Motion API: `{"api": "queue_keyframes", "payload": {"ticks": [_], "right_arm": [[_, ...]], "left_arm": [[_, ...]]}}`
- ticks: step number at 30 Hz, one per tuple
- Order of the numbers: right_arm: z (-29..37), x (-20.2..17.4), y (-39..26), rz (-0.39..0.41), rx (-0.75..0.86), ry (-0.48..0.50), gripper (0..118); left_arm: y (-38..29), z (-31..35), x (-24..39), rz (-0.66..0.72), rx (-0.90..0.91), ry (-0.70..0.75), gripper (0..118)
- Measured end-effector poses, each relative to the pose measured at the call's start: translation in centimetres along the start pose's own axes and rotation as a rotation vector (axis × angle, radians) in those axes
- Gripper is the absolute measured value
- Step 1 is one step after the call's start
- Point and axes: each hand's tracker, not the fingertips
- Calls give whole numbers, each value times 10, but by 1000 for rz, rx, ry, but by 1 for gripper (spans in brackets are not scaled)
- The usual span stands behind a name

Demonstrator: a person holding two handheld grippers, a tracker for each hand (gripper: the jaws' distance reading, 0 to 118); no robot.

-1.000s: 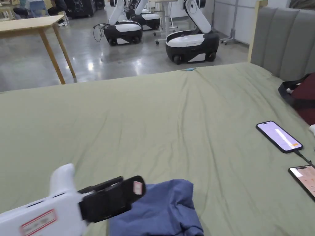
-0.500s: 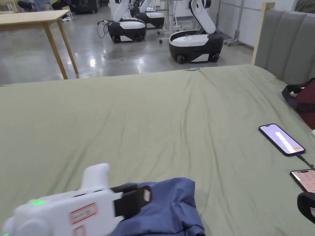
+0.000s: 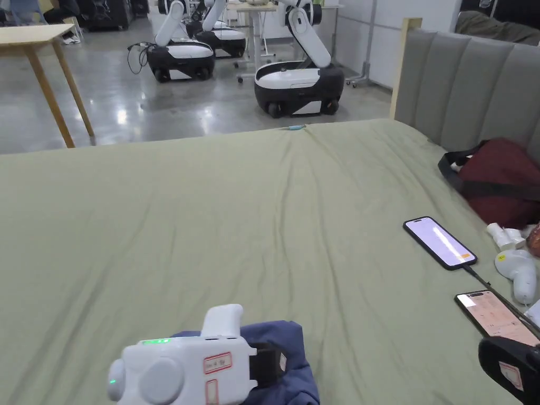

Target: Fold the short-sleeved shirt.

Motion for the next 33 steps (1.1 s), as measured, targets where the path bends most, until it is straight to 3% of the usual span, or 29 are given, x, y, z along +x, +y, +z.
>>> {"api": "queue_keyframes", "payload": {"ticks": [4,9,12,15,19,24,25,26,27,28,29,30,33], "right_arm": [[-45,-12,20,-70,34,116,1],[-144,-38,12,-151,-49,327,1],[-208,-43,-17,-196,-206,330,1],[-247,-33,-51,-250,-338,264,1],[-259,-20,-72,-311,-421,269,1],[-260,-22,-81,-305,-456,260,1],[-259,-21,-81,-315,-450,261,1],[-259,-21,-80,-316,-450,260,1],[-259,-21,-80,-314,-452,257,1],[-259,-24,-79,-311,-452,254,1],[-258,-25,-79,-308,-452,251,1],[-259,-25,-79,-303,-451,249,1],[-259,-27,-79,-295,-451,244,1]], "left_arm": [[-12,90,1,25,151,-21,0],[-52,175,-37,110,247,17,0],[-77,199,-49,146,263,115,0],[-94,207,-63,236,290,82,0],[-100,196,-77,295,279,41,0],[-83,162,-85,277,251,22,4],[-80,155,-88,261,254,9,15],[-79,152,-102,267,253,-6,47],[-74,146,-106,285,232,-28,88],[-69,137,-110,311,214,-52,118],[-66,129,-113,321,179,-61,117],[-62,126,-118,306,284,-103,118],[-50,101,-136,344,162,-86,118]]}}
